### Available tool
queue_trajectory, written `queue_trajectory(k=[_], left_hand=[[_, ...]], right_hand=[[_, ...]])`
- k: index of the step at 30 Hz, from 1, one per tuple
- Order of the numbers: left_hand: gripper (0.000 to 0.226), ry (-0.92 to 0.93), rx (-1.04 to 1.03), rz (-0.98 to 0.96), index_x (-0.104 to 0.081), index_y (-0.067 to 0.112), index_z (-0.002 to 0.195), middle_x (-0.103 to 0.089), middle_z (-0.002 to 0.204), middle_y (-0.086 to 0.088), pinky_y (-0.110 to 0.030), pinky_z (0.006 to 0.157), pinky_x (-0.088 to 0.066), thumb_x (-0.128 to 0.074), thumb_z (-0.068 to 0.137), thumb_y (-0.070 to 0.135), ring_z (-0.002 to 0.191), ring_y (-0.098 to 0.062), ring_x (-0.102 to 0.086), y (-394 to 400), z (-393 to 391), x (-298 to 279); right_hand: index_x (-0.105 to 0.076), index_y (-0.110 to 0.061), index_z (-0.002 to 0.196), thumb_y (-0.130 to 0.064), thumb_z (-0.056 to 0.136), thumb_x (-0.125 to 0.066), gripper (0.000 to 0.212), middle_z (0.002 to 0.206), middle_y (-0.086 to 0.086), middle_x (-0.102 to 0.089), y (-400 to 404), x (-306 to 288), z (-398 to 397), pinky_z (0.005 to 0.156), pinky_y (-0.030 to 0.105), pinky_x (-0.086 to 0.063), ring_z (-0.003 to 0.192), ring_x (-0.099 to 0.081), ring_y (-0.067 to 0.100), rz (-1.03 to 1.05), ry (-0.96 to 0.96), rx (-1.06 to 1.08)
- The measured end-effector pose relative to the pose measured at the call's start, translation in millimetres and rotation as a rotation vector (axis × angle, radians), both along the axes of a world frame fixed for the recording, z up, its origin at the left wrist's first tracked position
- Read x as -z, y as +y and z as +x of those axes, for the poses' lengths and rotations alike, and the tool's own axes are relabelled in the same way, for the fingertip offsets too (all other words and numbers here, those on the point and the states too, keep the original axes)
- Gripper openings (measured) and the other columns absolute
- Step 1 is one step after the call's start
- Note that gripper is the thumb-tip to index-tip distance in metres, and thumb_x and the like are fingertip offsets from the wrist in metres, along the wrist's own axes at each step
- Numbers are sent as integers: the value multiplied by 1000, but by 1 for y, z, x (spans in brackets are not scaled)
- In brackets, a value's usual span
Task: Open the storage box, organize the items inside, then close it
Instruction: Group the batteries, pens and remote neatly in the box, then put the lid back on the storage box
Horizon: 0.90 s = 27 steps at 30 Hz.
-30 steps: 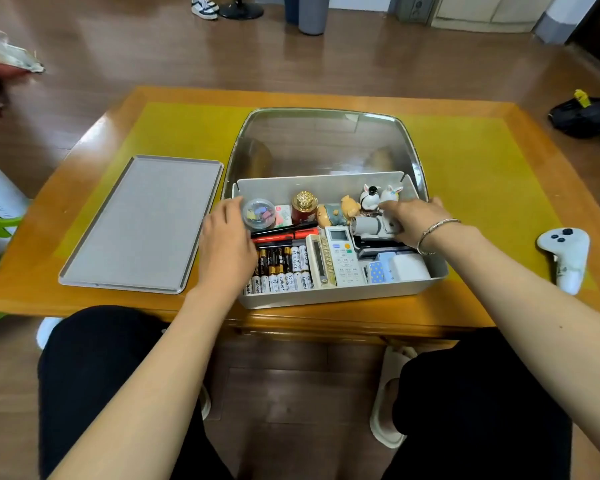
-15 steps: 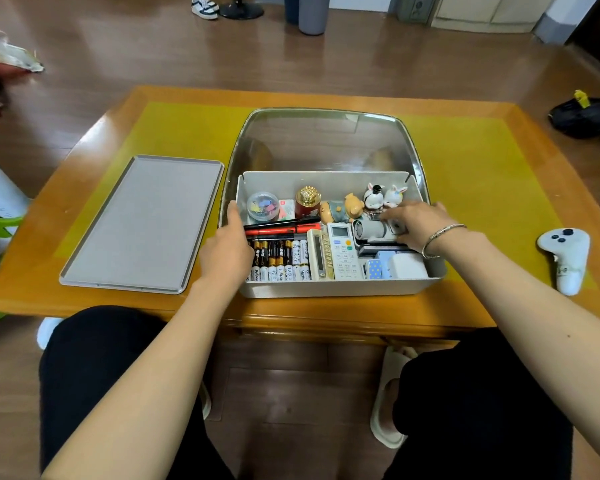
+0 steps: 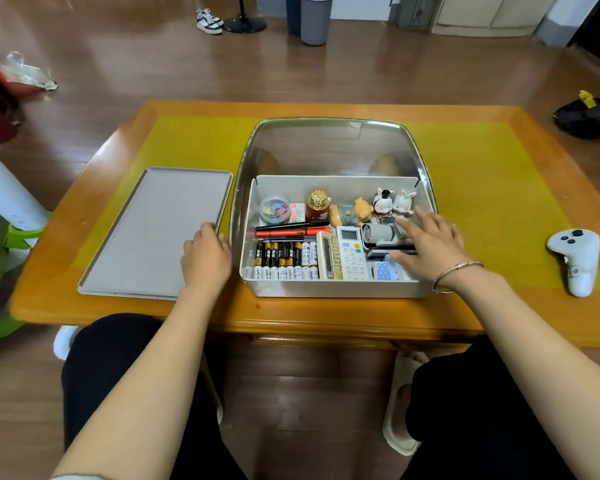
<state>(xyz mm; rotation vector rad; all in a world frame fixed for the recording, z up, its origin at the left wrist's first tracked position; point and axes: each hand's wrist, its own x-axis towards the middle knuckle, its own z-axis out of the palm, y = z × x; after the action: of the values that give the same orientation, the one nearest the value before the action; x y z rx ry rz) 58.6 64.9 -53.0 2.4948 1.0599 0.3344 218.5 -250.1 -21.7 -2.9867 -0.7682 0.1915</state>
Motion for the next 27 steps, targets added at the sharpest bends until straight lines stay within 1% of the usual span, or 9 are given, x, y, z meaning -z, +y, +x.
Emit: queue_trajectory(k=[1, 3, 5, 9, 12, 16, 21, 24, 27], left_hand=[[27, 103, 2, 45, -44, 4, 123, -54, 123, -21, -49, 87, -40, -40, 99, 15, 113, -40, -46, 2, -4, 2], [31, 241, 37, 100, -41, 3, 124, -49, 126, -21, -49, 88, -40, -45, 93, 4, 114, -40, -43, 3, -7, 6], [35, 257, 63, 134, -40, 4, 124, -50, 124, -21, -46, 87, -42, -48, 90, 0, 112, -39, -44, 3, -8, 6], [39, 236, 95, 111, -38, 4, 124, -47, 119, -24, -42, 83, -45, -51, 87, -2, 106, -38, -47, 9, -6, 4], [45, 269, 98, 94, -37, 5, 127, -45, 120, -24, -43, 84, -46, -54, 86, -1, 107, -38, -47, 11, -5, 0], [43, 292, 33, 180, -39, 7, 122, -43, 121, -20, -44, 82, -46, -56, 83, -1, 109, -36, -46, 19, -7, -16], [35, 149, -12, 262, -43, 5, 118, -44, 120, -22, -47, 82, -44, -50, 84, -5, 110, -40, -44, 35, 2, -61], [33, 61, -17, 301, -45, 3, 116, -45, 120, -23, -47, 80, -43, -50, 85, -6, 110, -41, -44, 39, 11, -92], [30, 26, -29, 342, -46, 4, 115, -48, 120, -21, -45, 81, -43, -49, 87, -5, 112, -39, -44, 34, 22, -119]], right_hand=[[-23, -34, 146, -54, 90, -46, 64, 159, -2, -5, 0, 3, -2, 114, 51, -1, 145, 0, 20, -5, 23, 10], [-20, -33, 147, -58, 93, -33, 61, 159, -2, -3, 1, 8, -5, 114, 52, 4, 146, 3, 19, -12, 41, 19], [-18, -32, 148, -61, 93, -25, 63, 159, -2, -3, 2, 11, -7, 114, 52, 4, 146, 3, 19, -30, 27, 22], [-21, -31, 148, -64, 91, -20, 65, 158, 0, -10, 4, 11, -12, 115, 48, -3, 146, -3, 20, -39, -11, 40], [-23, -30, 147, -65, 91, -21, 66, 158, 3, -13, 6, 11, -15, 116, 43, -8, 145, -7, 22, -29, -45, 52], [-23, -27, 147, -64, 91, -24, 67, 158, 5, -10, 8, 10, -15, 116, 40, -11, 146, -5, 23, -25, -47, 59], [-25, -24, 146, -62, 92, -29, 66, 158, 7, -12, 9, 7, -16, 116, 39, -12, 145, -7, 24, -22, -43, 65], [-27, -21, 146, -56, 92, -39, 65, 157, 7, -14, 10, 3, -15, 116, 38, -14, 145, -11, 24, -1, -23, 69], [-24, -19, 146, -49, 89, -50, 70, 156, 7, -18, 11, -5, -14, 117, 39, -17, 143, -16, 24, 3, 4, 76]])
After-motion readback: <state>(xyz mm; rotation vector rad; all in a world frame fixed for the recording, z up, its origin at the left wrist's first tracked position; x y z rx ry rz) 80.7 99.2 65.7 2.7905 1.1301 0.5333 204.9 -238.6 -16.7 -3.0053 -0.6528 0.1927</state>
